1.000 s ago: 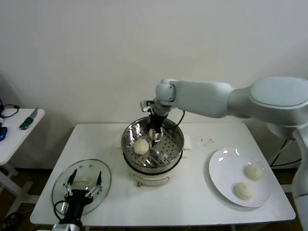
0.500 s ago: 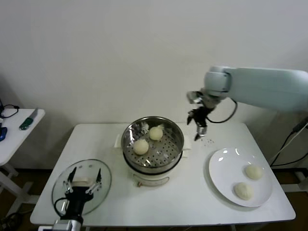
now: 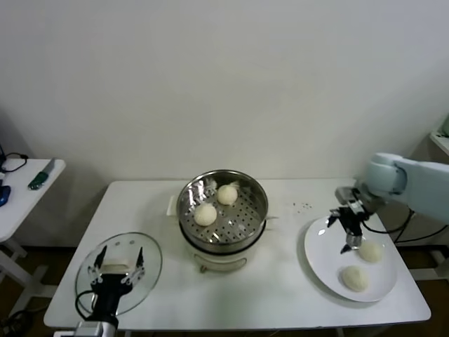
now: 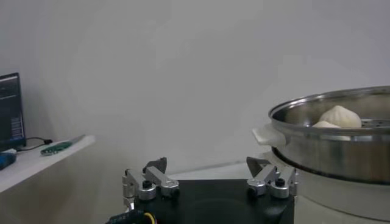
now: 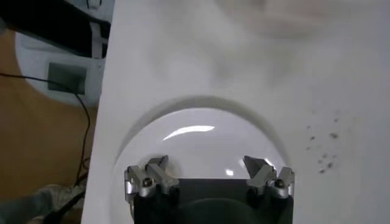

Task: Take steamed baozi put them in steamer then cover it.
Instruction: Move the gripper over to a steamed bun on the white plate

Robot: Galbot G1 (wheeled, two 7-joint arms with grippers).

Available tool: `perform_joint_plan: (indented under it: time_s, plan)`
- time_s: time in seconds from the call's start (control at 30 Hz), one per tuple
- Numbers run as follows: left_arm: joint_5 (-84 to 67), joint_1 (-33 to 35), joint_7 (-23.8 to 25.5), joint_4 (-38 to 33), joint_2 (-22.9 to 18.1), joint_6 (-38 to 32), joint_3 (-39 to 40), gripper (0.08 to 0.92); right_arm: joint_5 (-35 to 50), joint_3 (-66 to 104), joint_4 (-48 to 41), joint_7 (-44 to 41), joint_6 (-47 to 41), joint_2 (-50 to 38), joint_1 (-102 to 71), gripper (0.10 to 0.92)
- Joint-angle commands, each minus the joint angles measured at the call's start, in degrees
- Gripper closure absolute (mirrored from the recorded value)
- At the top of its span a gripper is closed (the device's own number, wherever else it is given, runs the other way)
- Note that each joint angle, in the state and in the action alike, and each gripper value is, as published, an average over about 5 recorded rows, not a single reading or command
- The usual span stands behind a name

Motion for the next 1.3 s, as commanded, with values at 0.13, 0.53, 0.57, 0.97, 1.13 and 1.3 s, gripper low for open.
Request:
perform_joint_plan:
  time_s: [0.13, 0.53, 0.57, 0.97, 1.13, 1.3]
  plan:
    - [0.4, 0.3, 0.0, 0.4, -0.5, 0.1, -0.2, 0.177, -11.7, 10.3, -1.3, -0.1, 1.1, -7.8, -17.8, 0.203]
    - [0.7, -0.2, -0.5, 1.4, -0.8, 0.0, -0.2, 0.177, -13.6, 16.2, -4.4, -0.1, 1.3, -5.7, -25.4, 0.203]
    - [0.7, -0.2, -0.5, 1.4, -0.8, 0.0, -0.2, 0.177, -13.6, 16.6, -4.6, -0.1, 1.3, -5.5, -25.8, 0.203]
    - [0.7, 0.3, -0.6, 1.6, -0.8, -0.4, -0.2, 0.177, -13.7, 17.3, -6.4, -0.1, 1.8, -3.3, -25.5, 0.225]
    - [0.7, 0.3, -0.6, 1.6, -0.7, -0.4, -0.2, 0.177, -13.6, 17.1, -6.8, -0.3, 2.0, -2.8, -25.0, 0.299]
    - [0.6, 0.4, -0.8, 1.5, -0.8, -0.4, -0.3, 0.177, -13.5, 17.1, -6.6, -0.4, 2.5, -2.8, -24.4, 0.337]
